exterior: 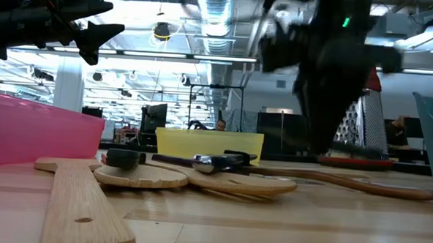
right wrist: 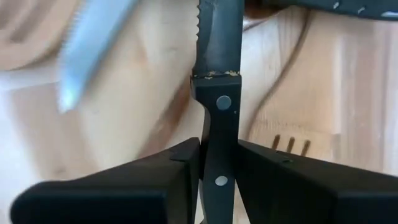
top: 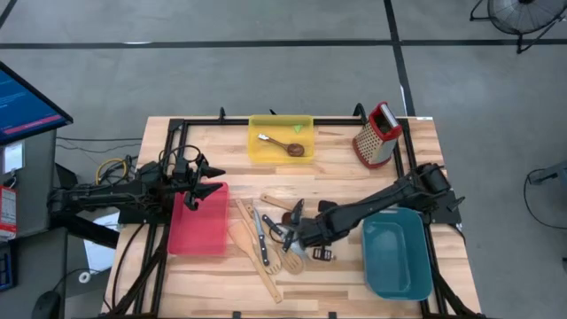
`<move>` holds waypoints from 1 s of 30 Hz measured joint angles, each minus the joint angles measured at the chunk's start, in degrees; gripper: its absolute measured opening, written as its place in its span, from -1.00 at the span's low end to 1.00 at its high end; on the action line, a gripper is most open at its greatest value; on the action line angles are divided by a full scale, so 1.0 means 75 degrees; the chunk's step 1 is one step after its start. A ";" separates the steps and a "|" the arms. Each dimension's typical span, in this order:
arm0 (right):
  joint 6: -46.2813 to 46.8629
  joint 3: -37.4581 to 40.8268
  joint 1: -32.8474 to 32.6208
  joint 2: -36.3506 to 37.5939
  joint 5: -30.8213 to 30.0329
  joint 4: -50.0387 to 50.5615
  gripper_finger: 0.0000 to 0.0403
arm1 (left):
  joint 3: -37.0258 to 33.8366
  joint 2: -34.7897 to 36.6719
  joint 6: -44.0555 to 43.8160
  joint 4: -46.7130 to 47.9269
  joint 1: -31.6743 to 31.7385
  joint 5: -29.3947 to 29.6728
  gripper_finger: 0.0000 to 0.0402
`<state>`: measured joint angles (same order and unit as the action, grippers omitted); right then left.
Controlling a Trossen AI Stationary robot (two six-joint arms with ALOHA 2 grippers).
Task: Pick & Place Kitchen Items
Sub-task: Put the black knife into the blue bin
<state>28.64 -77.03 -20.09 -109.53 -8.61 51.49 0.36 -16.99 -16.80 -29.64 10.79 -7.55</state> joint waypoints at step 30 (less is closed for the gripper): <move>-0.3127 -0.0020 -0.0043 0.4429 -0.1524 -0.5206 -0.63 | 0.0000 0.0003 0.0061 -0.0038 -0.0001 0.0019 0.04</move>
<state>5.19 -77.19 -20.41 -76.31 -20.04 12.45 0.36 -16.97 -16.34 -29.92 10.79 -7.41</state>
